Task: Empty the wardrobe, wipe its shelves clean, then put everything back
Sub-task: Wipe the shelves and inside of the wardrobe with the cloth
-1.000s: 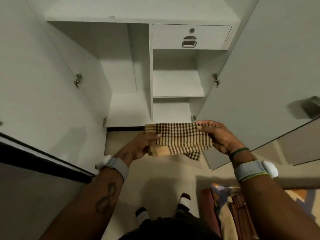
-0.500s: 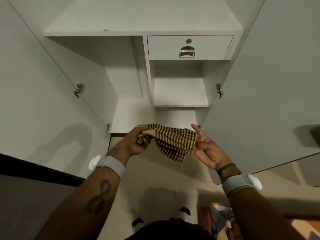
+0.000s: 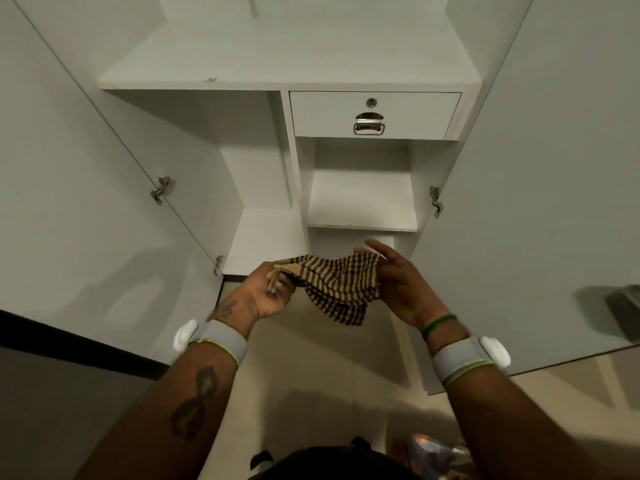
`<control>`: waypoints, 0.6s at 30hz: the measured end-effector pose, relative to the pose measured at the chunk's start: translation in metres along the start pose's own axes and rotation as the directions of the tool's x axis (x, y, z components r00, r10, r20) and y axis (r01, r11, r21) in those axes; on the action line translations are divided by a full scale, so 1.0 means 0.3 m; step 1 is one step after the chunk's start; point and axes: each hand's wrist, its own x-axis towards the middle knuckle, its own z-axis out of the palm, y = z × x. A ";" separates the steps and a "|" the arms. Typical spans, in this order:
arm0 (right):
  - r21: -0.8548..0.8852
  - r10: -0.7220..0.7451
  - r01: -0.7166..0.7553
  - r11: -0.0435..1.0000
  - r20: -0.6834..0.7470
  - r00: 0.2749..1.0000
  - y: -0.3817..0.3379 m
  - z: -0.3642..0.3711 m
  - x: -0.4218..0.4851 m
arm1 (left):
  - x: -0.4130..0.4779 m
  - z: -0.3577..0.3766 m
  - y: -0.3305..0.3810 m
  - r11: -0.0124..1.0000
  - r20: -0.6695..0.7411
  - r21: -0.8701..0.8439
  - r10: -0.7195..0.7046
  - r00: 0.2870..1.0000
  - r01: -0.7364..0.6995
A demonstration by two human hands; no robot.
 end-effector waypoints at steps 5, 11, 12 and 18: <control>-0.422 -0.125 0.020 0.906 -0.220 0.967 -0.002 -0.014 0.029 | 0.015 0.008 -0.043 0.994 -0.026 0.105 -0.015 1.000 0.018; -0.734 -0.372 -0.030 0.678 -0.378 0.848 -0.084 0.037 0.063 | 0.068 -0.116 -0.157 0.868 -0.136 0.493 0.009 0.991 0.060; -0.726 -0.344 -0.060 0.685 -0.395 0.852 -0.093 0.033 0.074 | 0.072 -0.130 -0.179 0.885 -0.104 0.462 -0.013 0.995 0.060; -0.373 -0.005 -0.164 0.913 -0.414 0.910 -0.104 0.016 0.029 | 0.150 -0.180 -0.298 0.941 0.133 0.337 -0.077 0.988 0.028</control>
